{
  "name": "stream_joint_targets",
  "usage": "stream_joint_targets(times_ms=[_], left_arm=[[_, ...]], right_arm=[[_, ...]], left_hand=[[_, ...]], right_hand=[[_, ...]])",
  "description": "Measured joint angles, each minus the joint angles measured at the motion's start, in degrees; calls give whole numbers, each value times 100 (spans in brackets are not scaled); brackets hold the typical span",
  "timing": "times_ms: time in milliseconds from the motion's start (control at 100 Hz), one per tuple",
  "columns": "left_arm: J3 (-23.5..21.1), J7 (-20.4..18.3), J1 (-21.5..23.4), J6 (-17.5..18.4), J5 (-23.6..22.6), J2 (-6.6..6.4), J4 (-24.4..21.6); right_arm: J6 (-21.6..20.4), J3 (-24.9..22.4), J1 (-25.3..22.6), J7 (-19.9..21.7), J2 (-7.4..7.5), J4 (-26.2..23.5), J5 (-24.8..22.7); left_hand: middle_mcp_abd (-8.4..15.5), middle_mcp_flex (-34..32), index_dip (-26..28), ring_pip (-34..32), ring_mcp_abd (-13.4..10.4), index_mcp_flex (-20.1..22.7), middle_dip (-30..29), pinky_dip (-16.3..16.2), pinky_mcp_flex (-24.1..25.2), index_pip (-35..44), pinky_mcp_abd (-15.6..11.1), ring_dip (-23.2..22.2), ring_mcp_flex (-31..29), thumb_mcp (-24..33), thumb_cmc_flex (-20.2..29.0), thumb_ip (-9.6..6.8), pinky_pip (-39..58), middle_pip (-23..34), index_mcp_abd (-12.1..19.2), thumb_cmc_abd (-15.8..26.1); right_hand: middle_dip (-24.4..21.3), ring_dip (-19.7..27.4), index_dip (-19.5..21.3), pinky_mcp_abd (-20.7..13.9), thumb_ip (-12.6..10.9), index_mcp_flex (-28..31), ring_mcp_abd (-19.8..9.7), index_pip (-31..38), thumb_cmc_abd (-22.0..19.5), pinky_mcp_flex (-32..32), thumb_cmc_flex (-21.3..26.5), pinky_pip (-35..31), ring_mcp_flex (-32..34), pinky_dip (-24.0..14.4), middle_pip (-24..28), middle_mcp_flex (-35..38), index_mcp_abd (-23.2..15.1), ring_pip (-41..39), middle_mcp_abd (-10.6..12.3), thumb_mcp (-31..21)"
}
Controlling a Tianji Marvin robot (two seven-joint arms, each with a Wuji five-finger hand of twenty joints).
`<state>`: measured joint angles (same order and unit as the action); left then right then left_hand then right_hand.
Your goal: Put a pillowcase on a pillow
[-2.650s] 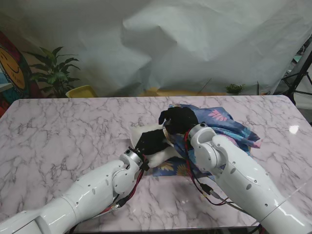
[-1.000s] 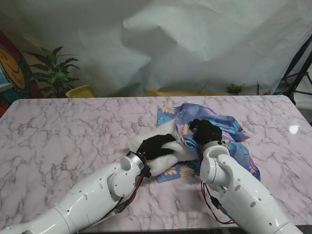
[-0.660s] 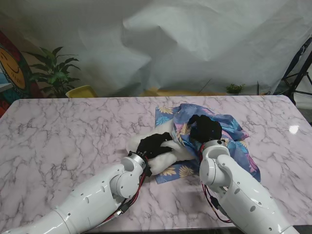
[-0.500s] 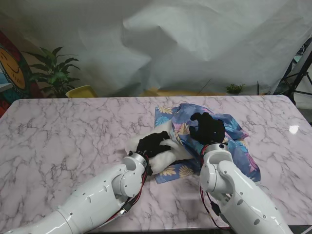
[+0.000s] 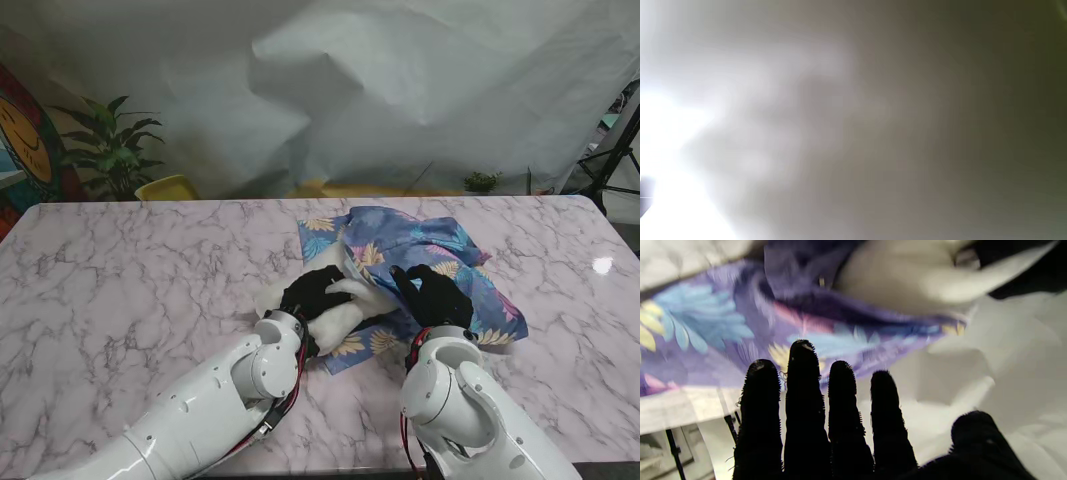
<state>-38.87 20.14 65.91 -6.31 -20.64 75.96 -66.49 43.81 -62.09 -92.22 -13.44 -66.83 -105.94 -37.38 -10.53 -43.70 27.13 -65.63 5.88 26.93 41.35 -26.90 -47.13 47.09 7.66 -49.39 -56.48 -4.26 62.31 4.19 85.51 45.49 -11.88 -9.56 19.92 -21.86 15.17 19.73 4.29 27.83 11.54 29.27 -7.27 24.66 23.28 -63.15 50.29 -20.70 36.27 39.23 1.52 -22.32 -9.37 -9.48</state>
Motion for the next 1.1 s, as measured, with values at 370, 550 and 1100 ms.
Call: stream_joint_targets(times_ms=[370,550,1100], left_arm=[[-320,-2005,232,328,478,-619,-963],[-386,-2658,232,646,830,-842,-1111],[-756,-2806,830,1582,2405,-857,-1323]], right_arm=[[-554,-193,421,329,-163,907,1135],[-926,-177,721,47,-263,1427,1551],[-1856,38,1927,437,-303,2763,1777]], left_hand=[[-448,1969,-451,3886,1785,-602,-1625,80,3506,-3091,1039,1894,3240,255,-1739,-126,-3449,-2691,-318,1050],[-493,2433,-514,4583,1804,-881,-1845,325,3995,-3722,966,2236,3735,251,-2018,-126,-4216,-3215,-387,1163],[-884,2344,-338,4499,1799,-369,-1861,419,3203,-3714,952,2365,3475,262,-1690,-133,-4003,-3320,-631,1338]], right_hand=[[-177,276,-237,235,-58,-870,371,-392,-656,-305,-21,213,-537,237,-310,-671,225,351,-305,994],[-175,333,-237,237,-96,-871,378,-390,-656,-451,-21,214,-698,241,-302,-806,226,366,-366,994],[-173,420,-238,-3,-101,-873,274,-241,-650,-815,-21,269,-997,247,-293,-967,171,496,-306,994]])
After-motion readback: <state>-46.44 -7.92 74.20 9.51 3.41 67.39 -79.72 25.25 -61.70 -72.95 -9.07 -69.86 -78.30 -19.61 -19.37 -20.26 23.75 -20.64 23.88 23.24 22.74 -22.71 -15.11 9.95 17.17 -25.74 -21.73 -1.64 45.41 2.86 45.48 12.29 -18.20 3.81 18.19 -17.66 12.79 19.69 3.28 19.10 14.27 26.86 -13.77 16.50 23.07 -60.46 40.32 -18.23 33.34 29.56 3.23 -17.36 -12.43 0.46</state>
